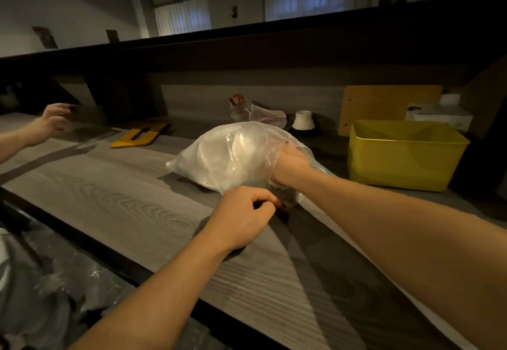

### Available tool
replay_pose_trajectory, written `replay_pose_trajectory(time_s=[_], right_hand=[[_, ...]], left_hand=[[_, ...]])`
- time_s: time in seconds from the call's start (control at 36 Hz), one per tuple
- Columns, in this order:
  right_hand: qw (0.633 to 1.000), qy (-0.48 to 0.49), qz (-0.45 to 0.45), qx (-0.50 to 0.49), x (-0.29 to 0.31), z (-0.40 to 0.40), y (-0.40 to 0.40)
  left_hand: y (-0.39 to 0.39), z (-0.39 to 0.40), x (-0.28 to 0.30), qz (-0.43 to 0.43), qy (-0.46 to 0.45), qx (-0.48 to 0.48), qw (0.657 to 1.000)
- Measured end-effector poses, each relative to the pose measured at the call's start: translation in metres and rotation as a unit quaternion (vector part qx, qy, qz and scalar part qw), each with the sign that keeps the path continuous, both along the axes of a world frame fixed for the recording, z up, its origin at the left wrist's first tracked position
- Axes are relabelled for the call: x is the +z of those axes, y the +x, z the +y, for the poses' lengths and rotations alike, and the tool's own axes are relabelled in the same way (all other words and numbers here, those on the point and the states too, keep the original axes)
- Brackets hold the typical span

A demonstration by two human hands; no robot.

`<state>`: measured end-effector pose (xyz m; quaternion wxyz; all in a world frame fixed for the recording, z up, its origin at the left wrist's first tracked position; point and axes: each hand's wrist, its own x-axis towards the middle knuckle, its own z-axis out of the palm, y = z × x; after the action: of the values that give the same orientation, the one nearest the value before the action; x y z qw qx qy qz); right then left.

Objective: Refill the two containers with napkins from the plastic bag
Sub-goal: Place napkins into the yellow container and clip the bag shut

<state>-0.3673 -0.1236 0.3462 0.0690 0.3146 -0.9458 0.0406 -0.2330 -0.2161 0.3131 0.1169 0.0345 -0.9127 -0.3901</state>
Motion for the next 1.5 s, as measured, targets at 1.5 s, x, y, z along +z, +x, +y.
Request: replay_pose_trajectory(time_s=[1.5], right_hand=[[0.986,0.135,0.064,0.072,0.005,-0.015,0.004]], left_hand=[[-0.003,0.001,0.001,0.033,0.038,0.022,0.998]])
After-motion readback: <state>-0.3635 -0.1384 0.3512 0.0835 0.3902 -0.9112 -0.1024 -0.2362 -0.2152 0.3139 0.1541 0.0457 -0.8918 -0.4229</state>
